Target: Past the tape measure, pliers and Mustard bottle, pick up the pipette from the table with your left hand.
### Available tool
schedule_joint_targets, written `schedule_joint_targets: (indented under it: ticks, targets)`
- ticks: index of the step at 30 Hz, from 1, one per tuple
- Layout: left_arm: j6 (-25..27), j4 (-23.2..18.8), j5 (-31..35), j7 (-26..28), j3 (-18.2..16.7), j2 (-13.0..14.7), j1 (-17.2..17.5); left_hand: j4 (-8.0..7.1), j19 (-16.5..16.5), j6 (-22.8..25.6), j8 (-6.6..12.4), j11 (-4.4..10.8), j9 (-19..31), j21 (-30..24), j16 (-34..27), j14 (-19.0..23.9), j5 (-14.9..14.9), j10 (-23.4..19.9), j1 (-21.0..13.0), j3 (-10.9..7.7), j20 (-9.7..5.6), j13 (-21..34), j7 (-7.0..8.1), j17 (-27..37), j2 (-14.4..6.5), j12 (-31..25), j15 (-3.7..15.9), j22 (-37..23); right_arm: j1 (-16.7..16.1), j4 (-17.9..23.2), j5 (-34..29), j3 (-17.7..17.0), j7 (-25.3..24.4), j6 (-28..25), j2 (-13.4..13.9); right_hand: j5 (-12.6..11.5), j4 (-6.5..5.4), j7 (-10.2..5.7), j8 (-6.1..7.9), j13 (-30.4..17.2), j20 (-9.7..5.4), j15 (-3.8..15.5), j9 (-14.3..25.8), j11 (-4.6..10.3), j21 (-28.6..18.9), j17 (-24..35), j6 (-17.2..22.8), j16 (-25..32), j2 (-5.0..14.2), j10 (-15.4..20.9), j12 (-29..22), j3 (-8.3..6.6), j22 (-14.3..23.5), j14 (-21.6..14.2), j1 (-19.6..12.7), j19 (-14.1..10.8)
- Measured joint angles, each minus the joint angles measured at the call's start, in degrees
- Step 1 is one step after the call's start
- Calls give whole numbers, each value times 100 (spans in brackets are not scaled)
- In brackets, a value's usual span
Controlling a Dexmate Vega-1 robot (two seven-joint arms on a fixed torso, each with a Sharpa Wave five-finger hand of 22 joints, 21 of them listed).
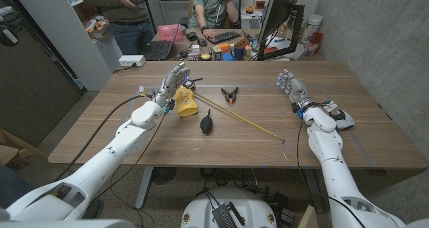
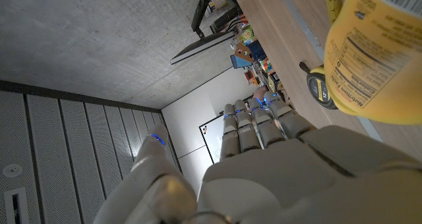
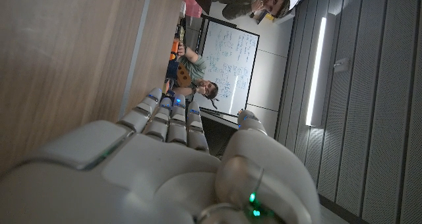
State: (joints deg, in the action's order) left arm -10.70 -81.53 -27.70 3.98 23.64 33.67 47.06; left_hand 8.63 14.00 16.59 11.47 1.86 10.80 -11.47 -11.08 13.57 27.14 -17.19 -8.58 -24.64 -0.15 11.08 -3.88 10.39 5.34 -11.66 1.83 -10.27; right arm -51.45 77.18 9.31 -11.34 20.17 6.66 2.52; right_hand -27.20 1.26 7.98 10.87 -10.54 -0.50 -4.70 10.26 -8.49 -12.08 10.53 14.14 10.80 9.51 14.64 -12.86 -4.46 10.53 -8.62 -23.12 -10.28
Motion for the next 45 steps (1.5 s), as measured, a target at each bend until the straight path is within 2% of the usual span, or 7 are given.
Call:
schedule_joint_targets:
  ticks: [5,14,15,17,21,27,45]
  targets:
    - [201,-494,430,197,84,314,7,24,12,0,0,9,0,0,0,0,21,-9,-107,-24,30,0,0,1,-2,0,0,0,-4,12,-113,-71,71,-14,-69,0,0,0,0,0,0,0,28,0,0,0,0,0,0,0,0,0,0,0,0,0]
    - [416,-508,1178,485,87,324,7,112,116,9,30,91,-1,0,-1,118,65,-91,-439,-113,278,0,74,1,63,-22,8,0,-6,35,-140,-170,85,-16,-173,29,0,0,0,0,0,0,28,0,0,0,0,0,0,0,0,0,0,1,0,0]
    - [419,-946,1215,492,197,615,6,113,141,24,44,104,-1,0,-1,129,65,-105,-469,-114,303,0,88,1,92,-37,12,1,-6,36,-239,-173,135,-40,-175,29,0,0,0,0,0,1,28,0,0,0,0,0,0,0,0,0,-1,1,0,0]
    - [419,-946,1342,503,197,615,6,142,123,61,44,153,10,0,-1,130,65,-154,-607,-143,346,0,126,1,79,-48,13,0,-6,44,-239,-186,135,-40,-189,29,0,0,0,0,0,1,28,0,0,0,0,0,0,0,0,0,-1,1,0,0]
    - [407,-1061,1587,472,243,732,-16,203,91,71,45,233,30,0,-1,184,110,-234,-862,-207,378,26,135,1,45,-87,9,1,-7,59,-279,-211,141,-52,-211,29,0,0,0,1,-1,1,28,0,0,-1,0,0,0,0,0,0,-1,1,0,0]
    - [302,-1284,1974,382,309,973,-31,189,78,71,45,235,30,0,0,190,110,-235,-1025,-287,390,47,135,1,13,-87,14,1,-21,100,-346,-242,138,-93,-241,29,0,0,0,1,-1,1,27,0,0,-1,0,0,0,0,0,0,-1,1,0,0]
    - [-298,-1360,2766,-11,398,1176,-6,187,71,71,44,264,29,0,0,216,109,-264,-1303,-381,397,56,196,2,80,-116,32,1,-125,303,-471,-228,2,-166,-358,51,0,0,0,1,-1,1,27,0,0,-1,0,0,0,-1,0,0,-1,1,0,0]
